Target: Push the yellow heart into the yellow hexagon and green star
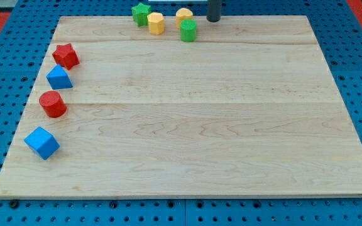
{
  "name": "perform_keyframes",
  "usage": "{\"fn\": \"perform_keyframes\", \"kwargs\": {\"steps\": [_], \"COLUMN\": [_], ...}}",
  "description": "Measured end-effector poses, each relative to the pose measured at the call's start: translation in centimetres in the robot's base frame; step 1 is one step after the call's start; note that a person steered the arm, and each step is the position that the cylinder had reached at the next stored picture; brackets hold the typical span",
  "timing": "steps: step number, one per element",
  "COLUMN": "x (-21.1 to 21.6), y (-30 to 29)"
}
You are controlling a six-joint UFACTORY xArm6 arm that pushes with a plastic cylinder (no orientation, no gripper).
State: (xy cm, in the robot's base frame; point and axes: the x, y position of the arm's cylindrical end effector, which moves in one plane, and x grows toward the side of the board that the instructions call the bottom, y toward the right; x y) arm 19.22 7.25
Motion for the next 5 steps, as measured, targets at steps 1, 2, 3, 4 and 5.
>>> {"fn": "perform_keyframes", "kwargs": {"steps": [1,2,3,4,5], "x": [0.0,0.0,0.0,-0.1,0.1], "y": [-0.8,-1.2,-0.6,0.5,1.0]}}
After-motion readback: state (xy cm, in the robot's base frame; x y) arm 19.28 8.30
